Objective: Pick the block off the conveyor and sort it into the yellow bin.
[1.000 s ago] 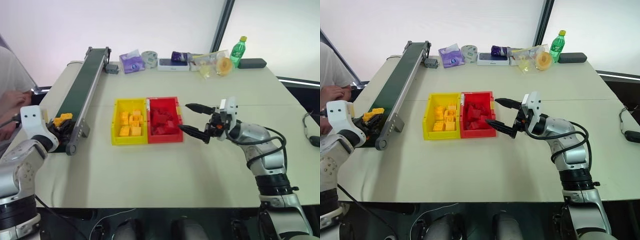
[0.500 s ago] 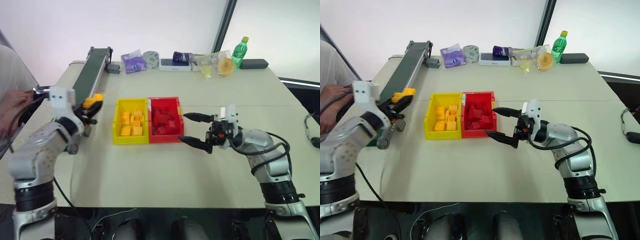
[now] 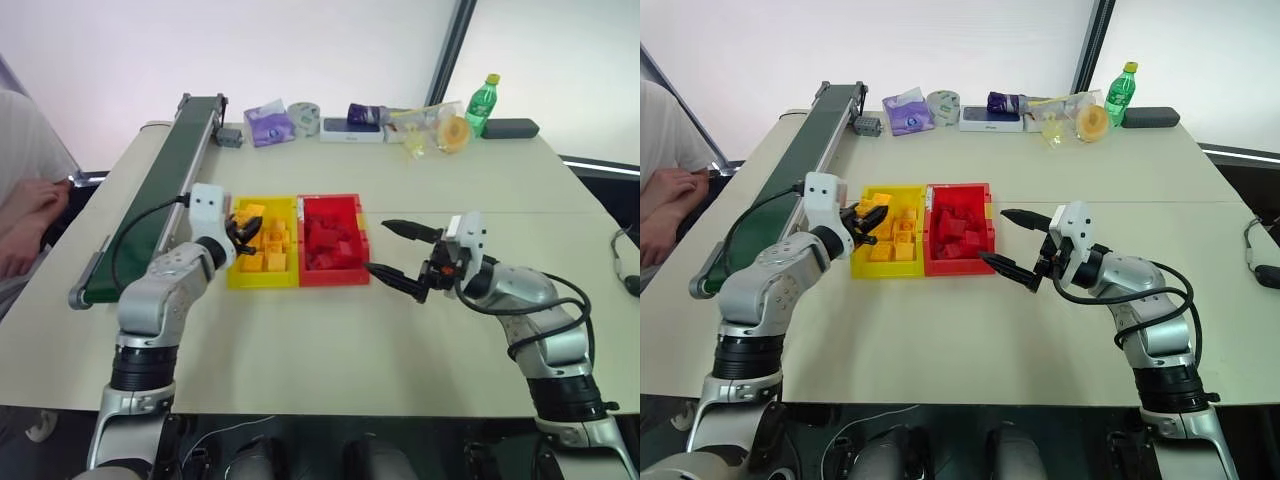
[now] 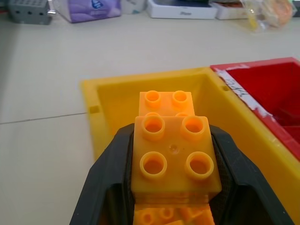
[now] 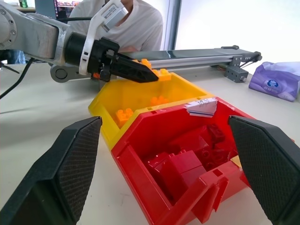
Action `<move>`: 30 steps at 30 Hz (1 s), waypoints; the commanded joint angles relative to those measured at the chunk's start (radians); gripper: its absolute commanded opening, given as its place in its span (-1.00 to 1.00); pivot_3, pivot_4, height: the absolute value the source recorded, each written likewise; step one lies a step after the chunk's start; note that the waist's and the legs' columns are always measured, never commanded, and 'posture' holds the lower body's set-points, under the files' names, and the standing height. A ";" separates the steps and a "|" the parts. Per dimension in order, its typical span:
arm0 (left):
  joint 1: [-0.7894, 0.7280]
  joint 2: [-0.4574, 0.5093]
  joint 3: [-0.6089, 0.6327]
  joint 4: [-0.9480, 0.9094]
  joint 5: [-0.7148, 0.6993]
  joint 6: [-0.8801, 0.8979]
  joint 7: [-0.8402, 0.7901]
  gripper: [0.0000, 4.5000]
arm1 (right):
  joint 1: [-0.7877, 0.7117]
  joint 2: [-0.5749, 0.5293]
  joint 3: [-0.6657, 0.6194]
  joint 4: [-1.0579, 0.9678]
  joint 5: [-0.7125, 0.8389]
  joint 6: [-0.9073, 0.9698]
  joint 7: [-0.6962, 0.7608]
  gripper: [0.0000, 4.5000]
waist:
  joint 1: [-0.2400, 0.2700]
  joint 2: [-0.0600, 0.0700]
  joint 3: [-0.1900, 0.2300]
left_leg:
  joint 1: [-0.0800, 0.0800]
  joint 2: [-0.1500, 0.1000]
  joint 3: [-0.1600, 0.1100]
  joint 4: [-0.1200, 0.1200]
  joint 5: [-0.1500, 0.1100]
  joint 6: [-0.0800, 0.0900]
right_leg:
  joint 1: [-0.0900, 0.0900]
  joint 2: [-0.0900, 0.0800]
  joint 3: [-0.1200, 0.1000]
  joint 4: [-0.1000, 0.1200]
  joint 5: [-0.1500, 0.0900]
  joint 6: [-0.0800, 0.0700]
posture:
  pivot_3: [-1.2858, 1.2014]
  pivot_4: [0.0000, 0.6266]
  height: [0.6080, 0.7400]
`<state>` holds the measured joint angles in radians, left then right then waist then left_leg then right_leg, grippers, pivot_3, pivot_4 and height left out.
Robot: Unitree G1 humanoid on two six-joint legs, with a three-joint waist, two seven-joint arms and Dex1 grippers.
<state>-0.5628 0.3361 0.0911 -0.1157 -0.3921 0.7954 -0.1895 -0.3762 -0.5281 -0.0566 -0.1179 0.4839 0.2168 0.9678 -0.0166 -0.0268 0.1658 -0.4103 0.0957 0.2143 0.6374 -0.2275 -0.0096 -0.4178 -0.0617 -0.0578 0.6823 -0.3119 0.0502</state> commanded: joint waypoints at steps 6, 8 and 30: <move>-0.033 -0.062 0.037 0.007 -0.003 -0.003 0.018 -0.39 | -0.004 -0.012 -0.023 -0.043 0.009 -0.019 -0.005 1.00 | 0.004 0.000 0.000 | 0.000 0.000 -0.001 0.002 0.000 0.000 | 0.002 0.000 -0.001 0.000 0.000 0.000 | 0.03 -0.52 1.00; -0.036 -0.080 0.060 -0.001 -0.027 0.008 0.015 0.08 | -0.008 -0.011 -0.021 -0.038 0.009 -0.020 -0.004 1.00 | 0.004 0.000 0.000 | 0.000 0.001 -0.003 0.004 0.000 0.001 | 0.004 0.000 -0.002 0.000 0.000 0.000 | 0.03 -0.52 1.00; 0.259 0.274 0.427 -0.172 -0.197 -0.214 -0.361 0.99 | -0.053 -0.018 -0.017 0.062 0.003 -0.053 0.066 1.00 | 0.002 0.000 0.000 | 0.000 0.003 -0.005 0.005 -0.002 0.001 | 0.005 -0.001 -0.004 0.000 0.000 0.000 | 0.03 -0.52 1.00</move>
<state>-0.3150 0.5949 0.4586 -0.2695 -0.5530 0.6026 -0.5281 -0.4096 -0.5320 -0.0550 -0.0495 0.4833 0.1877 1.0215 -0.0149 -0.0267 0.1659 -0.4103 0.0987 0.2092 0.6426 -0.2294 -0.0080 -0.4129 -0.0624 -0.0615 0.6823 -0.3122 0.0501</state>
